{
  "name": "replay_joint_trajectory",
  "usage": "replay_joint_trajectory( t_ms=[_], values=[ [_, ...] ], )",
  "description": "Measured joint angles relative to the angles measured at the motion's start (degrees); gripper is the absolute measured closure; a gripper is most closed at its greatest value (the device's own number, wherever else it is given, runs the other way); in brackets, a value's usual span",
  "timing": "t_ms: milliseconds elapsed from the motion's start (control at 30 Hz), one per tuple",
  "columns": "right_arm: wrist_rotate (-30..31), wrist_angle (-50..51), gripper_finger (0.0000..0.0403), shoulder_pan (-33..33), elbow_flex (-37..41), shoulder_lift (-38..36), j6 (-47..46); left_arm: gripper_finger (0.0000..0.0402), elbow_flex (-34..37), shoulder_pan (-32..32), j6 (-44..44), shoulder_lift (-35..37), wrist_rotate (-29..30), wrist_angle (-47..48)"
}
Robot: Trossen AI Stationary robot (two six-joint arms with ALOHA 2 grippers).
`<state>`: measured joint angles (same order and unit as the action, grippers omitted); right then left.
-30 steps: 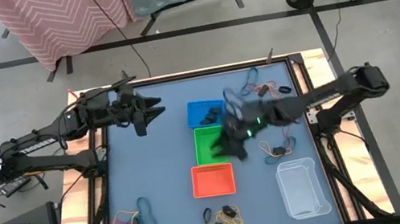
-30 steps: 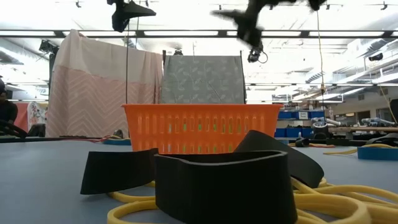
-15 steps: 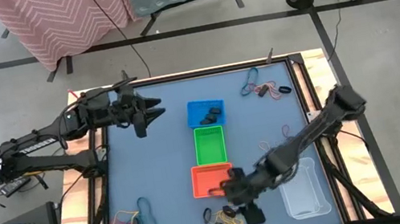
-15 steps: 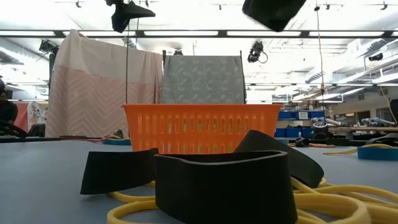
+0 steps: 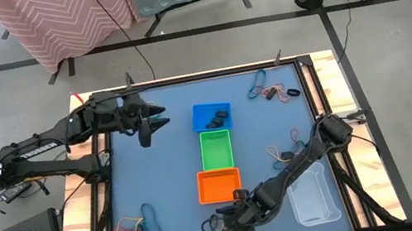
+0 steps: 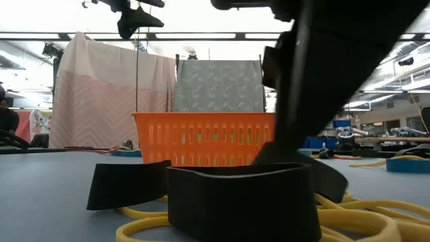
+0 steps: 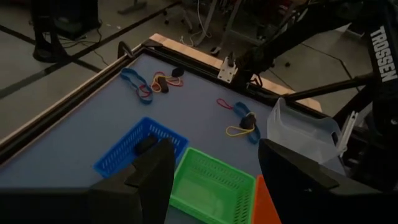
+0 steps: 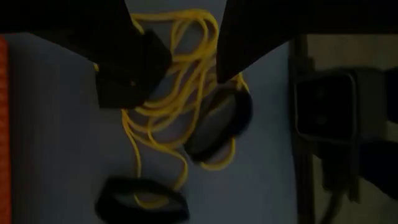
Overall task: Sort rubber bands into baskets
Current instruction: Put the black rubber band into the blue bin
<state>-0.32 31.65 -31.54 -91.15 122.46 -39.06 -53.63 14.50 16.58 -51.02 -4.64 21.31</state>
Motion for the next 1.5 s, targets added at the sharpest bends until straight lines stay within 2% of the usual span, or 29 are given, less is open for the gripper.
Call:
replay_joint_trajectory(
  t_ms=[167,433,633,767,1033,1267,1500],
  values=[
    [2.1,-0.6,0.0221,0.1,0.0,-0.2,-1.1,0.0169,0.0,0.0,-0.5,0.0,0.0,0.0],
    [2.2,-0.6,0.0267,0.2,0.0,-0.2,-1.9,0.0169,0.0,0.0,-1.4,0.0,0.1,0.2],
    [2.4,1.9,0.0285,0.2,0.0,-0.2,-1.9,0.0169,0.0,0.0,-1.4,0.0,0.5,0.7],
    [3.5,7.1,0.0284,0.2,0.3,0.3,-2.9,0.0170,0.0,0.0,-1.4,0.0,1.1,0.9],
    [4.3,4.6,0.0258,0.5,1.3,0.3,-3.0,0.0170,0.0,0.0,-1.4,0.0,1.1,0.9],
    [2.3,-0.8,0.0227,0.6,1.3,0.3,-3.0,0.0170,0.0,0.0,-1.4,0.0,1.1,0.9],
    [2.2,0.8,0.0224,0.6,1.5,0.3,-2.9,0.0169,0.0,0.0,-1.4,0.0,1.1,0.9]
  ],
)
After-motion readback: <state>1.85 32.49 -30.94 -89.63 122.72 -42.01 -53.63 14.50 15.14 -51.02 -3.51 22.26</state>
